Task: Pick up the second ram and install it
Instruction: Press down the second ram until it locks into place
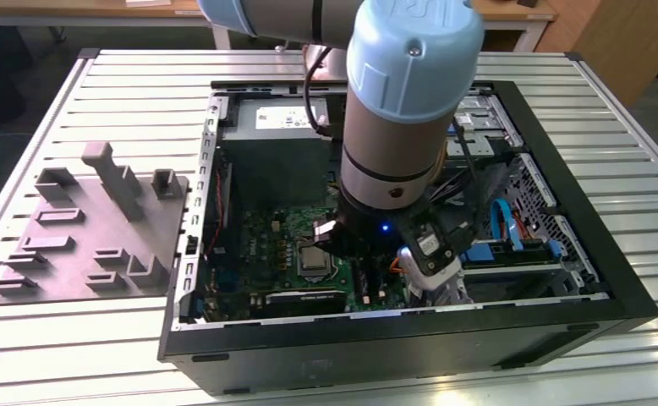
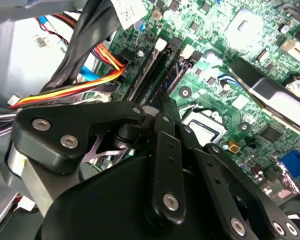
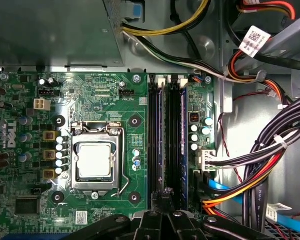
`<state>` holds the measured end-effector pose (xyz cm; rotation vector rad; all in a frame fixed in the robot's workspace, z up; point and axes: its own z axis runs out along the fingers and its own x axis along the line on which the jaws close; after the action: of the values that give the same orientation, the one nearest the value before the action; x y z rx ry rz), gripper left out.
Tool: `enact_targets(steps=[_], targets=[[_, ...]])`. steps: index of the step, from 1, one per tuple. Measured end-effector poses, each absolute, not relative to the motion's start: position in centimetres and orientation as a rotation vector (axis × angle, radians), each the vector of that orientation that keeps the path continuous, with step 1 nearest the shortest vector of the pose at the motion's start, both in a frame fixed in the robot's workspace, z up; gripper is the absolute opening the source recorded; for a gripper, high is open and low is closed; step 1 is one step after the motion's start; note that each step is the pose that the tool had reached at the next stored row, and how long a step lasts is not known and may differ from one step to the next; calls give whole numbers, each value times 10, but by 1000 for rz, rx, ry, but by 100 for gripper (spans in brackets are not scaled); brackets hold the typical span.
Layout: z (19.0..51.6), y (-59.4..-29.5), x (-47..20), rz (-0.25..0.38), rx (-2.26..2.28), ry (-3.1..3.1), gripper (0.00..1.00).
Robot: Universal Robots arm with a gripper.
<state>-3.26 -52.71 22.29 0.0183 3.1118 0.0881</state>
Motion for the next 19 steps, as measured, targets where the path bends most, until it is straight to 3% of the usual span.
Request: enact_targets(steps=[19], targets=[[217,-527,-33,88,18,3112,10]])
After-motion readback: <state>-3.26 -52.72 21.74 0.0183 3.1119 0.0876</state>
